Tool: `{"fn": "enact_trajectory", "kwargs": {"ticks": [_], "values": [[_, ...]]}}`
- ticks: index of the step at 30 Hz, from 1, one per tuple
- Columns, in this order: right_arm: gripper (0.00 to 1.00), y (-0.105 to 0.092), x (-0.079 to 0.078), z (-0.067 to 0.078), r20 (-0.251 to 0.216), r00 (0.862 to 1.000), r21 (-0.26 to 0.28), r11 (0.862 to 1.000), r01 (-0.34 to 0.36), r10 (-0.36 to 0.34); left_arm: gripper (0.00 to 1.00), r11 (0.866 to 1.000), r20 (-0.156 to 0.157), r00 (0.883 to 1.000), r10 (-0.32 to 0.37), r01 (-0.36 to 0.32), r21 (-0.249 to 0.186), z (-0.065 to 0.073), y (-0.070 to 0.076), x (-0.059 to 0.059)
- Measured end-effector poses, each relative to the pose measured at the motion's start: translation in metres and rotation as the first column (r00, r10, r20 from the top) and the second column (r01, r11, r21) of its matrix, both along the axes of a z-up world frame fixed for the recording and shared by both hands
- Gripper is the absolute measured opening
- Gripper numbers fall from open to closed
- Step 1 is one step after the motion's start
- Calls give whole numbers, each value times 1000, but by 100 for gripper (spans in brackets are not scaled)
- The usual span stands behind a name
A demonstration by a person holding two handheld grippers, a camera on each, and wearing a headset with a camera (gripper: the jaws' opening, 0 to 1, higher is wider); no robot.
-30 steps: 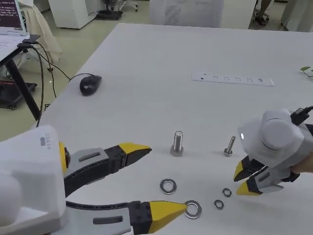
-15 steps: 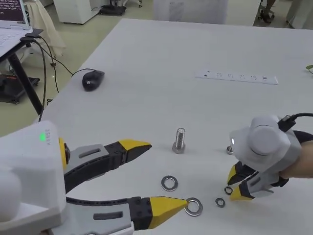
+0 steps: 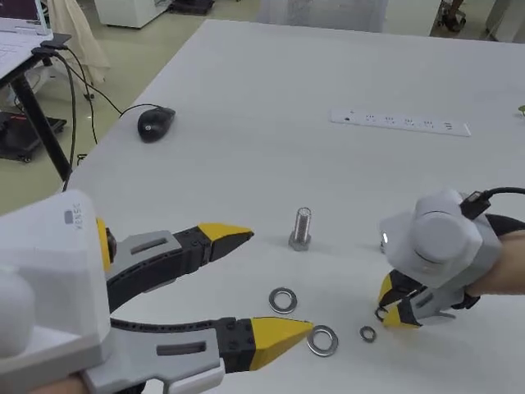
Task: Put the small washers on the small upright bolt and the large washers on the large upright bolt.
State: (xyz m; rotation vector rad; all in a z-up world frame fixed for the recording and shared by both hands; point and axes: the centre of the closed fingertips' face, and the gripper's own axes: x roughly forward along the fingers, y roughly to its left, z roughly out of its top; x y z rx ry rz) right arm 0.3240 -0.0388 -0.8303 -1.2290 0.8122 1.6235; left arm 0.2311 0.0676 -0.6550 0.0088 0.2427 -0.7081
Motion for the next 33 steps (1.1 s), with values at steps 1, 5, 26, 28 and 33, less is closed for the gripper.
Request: {"fn": "enact_trajectory", "kwargs": {"ticks": [1,5,26,28,33], "values": [[15,0,-1,0,2,1000,3,1000,-1,1,57,1000,0,1000,1,-1,-1,0,0,0],[15,0,-1,0,6,1000,14,1000,-4,4,58,1000,-2,1000,0,0,3,-1,0,0],[14,0,-3,3,5,999,18,999,-40,40,58,1000,-12,1000,-8,8,-2,-4,0,6],[13,1,-2,4,6,999,12,999,-40,40,58,1000,-14,1000,-9,9,1,-5,0,7],[12,1,0,5,-1,999,3,999,-38,38,57,1000,-13,1000,-12,12,-1,-4,0,8]]}}
